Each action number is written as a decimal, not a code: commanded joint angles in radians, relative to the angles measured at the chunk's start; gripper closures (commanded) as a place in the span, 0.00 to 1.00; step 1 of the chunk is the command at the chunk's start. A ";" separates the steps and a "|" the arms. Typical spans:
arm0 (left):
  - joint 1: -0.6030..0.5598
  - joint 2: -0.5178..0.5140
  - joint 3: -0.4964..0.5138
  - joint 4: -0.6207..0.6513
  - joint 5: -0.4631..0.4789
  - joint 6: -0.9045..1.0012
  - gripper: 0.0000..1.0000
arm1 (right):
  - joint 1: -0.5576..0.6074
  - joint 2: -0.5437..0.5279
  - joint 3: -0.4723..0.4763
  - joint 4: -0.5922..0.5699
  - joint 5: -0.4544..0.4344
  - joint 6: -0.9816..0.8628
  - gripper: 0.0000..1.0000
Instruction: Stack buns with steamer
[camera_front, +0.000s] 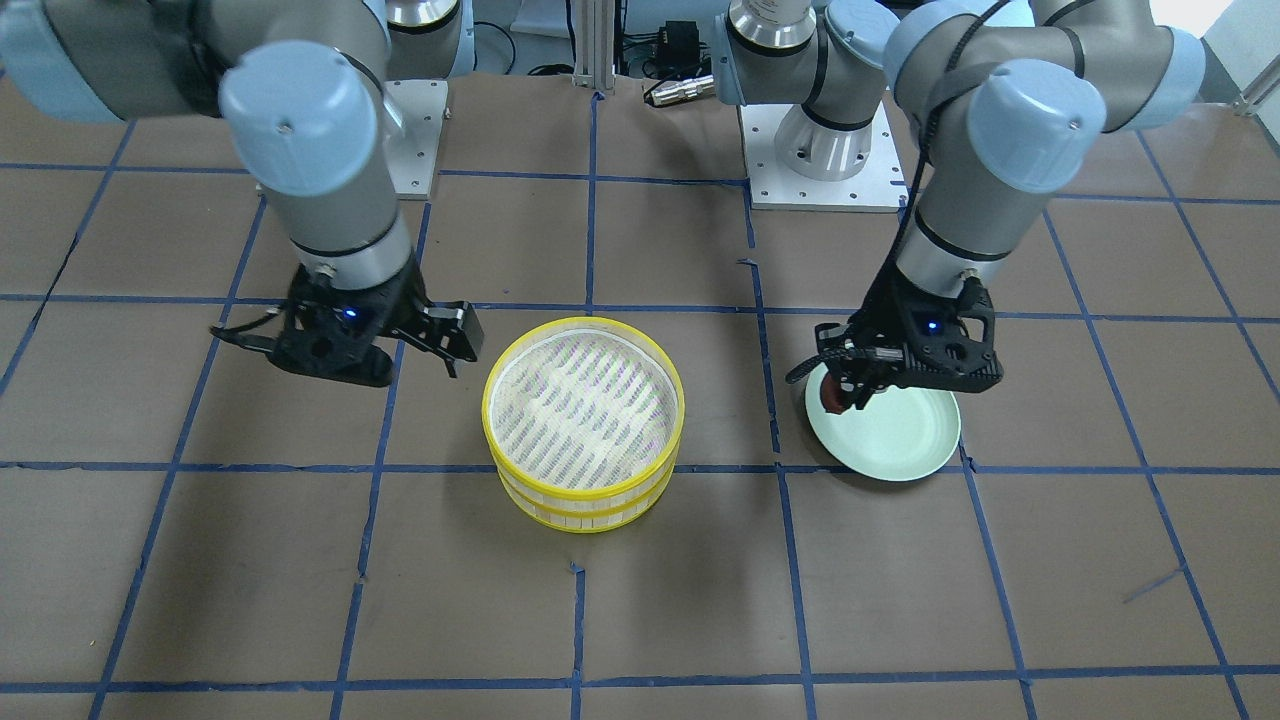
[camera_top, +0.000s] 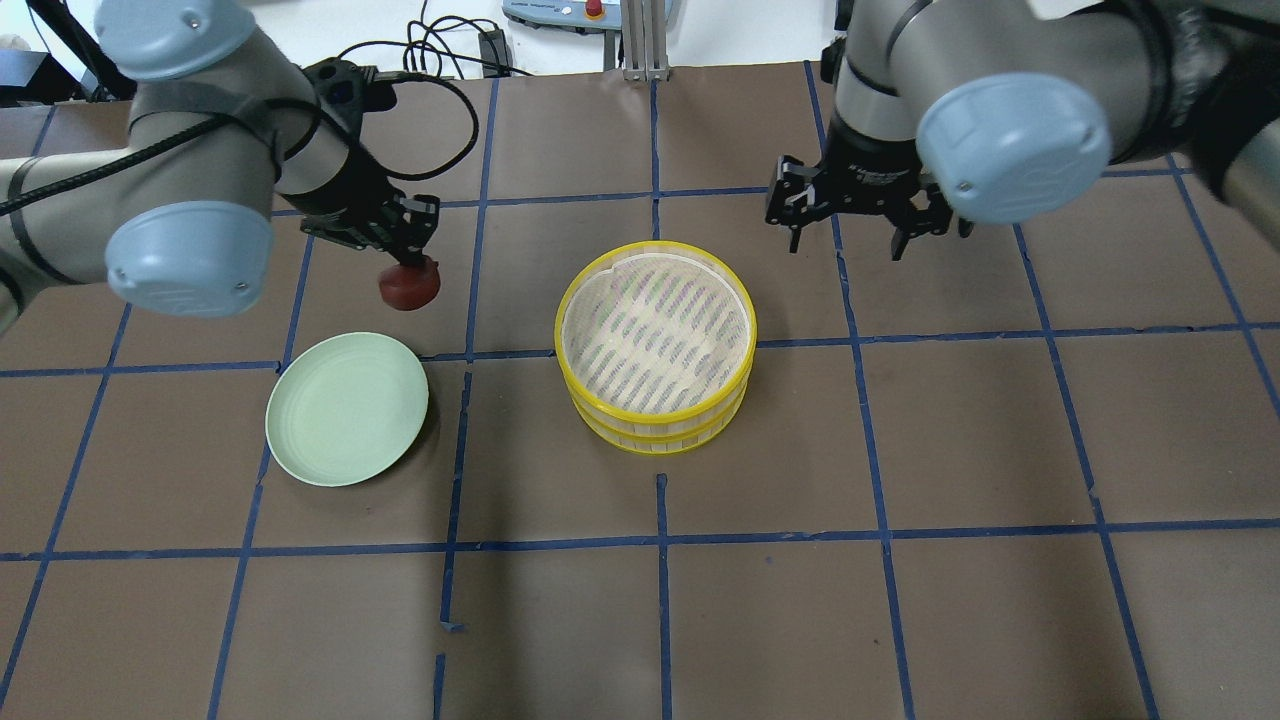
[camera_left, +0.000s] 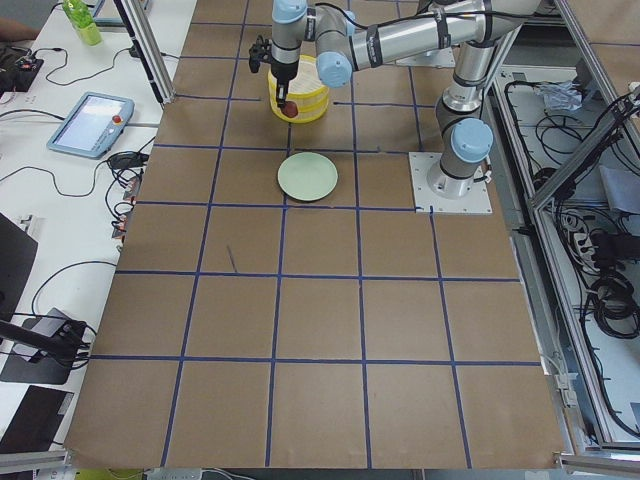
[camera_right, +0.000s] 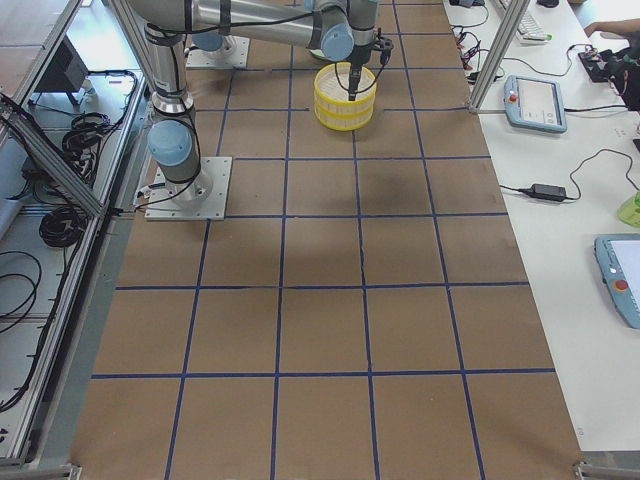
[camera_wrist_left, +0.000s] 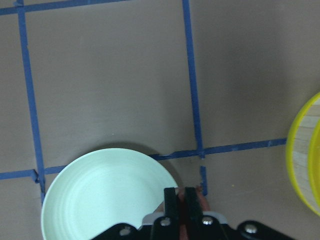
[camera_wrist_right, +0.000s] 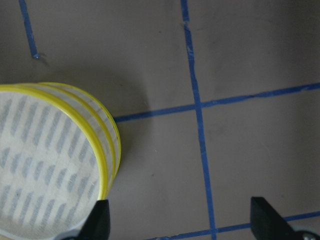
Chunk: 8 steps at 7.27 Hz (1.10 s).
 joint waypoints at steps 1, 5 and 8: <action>-0.165 -0.037 0.076 0.009 -0.020 -0.225 0.83 | -0.075 -0.109 -0.033 0.151 0.005 -0.114 0.00; -0.323 -0.217 0.096 0.202 -0.070 -0.405 0.83 | -0.071 -0.128 -0.021 0.132 0.005 -0.171 0.00; -0.323 -0.246 0.077 0.245 -0.069 -0.410 0.00 | -0.069 -0.132 -0.021 0.133 0.005 -0.172 0.00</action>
